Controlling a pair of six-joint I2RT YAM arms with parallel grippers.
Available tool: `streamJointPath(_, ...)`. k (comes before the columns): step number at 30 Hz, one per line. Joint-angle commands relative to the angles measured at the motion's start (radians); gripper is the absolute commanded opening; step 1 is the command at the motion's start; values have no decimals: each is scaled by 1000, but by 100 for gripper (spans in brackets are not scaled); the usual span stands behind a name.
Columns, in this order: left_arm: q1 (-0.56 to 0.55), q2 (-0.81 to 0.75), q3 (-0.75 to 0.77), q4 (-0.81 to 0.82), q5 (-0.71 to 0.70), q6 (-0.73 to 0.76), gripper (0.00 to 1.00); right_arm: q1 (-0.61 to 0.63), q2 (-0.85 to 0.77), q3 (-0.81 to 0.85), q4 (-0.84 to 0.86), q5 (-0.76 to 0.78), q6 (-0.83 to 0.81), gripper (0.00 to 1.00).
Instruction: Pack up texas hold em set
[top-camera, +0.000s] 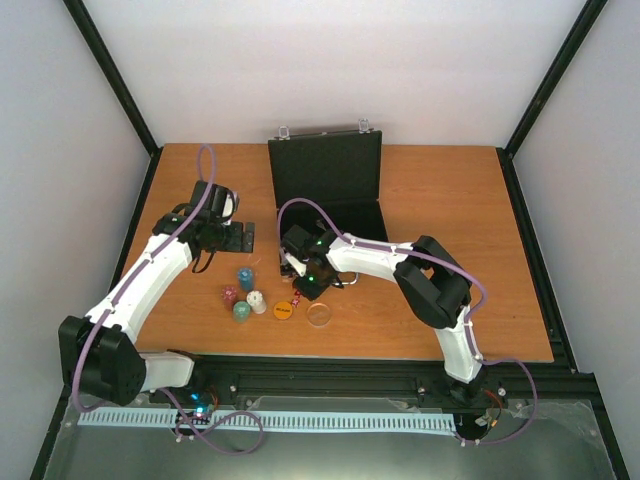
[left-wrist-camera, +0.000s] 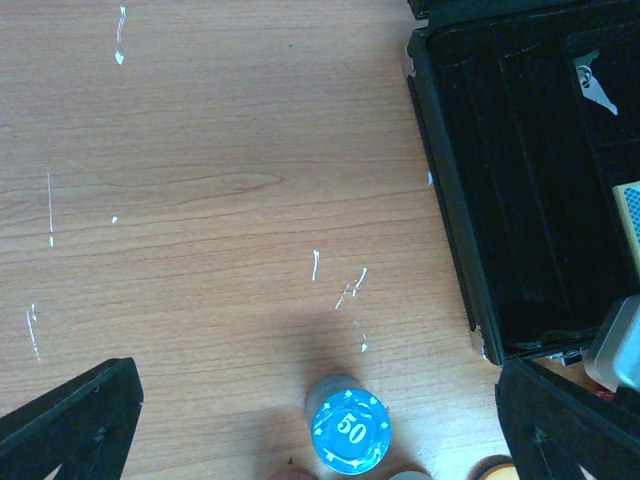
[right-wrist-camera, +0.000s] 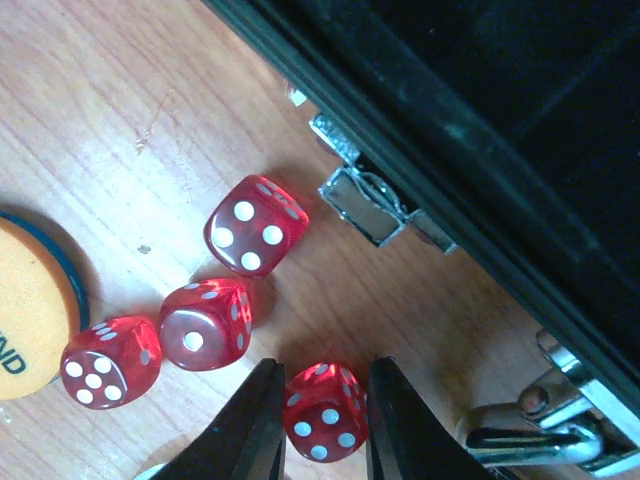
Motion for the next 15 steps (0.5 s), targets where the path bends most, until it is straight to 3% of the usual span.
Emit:
streamJointPath(1, -3, 6, 15, 3, -12, -1, 100, 12, 23, 19, -15, 24, -16, 10)
streamJointPath(8, -3, 13, 19, 3, -14, 4, 100, 9, -50, 127, -127, 26, -14, 7)
streamJointPath(15, -4, 23, 14, 12, -4, 0, 100, -45, -65, 245, -219, 127, 56, 8)
